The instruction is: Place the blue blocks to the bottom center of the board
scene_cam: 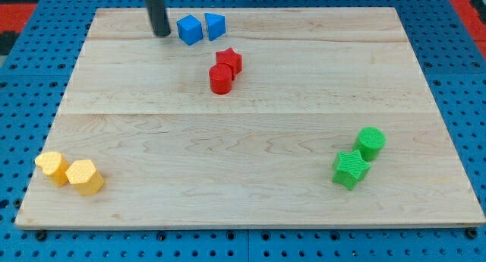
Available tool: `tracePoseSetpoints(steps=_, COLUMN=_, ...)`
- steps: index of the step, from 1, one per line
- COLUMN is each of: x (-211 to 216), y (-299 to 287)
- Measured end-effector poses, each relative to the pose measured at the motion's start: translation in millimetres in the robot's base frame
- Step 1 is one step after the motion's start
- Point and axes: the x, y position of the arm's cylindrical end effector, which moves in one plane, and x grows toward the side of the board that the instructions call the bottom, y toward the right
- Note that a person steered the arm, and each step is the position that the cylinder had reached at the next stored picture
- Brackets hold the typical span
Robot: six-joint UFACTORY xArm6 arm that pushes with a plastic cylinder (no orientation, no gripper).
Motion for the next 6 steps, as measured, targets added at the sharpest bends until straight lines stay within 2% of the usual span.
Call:
tracePoseSetpoints(steps=1, x=-40, y=40)
tracePoseSetpoints(steps=3, x=-16, y=121)
tracePoseSetpoints(steps=4, x=16, y=97)
tracePoseSetpoints(steps=5, x=21, y=17)
tracePoseSetpoints(steps=6, x=-4, y=38)
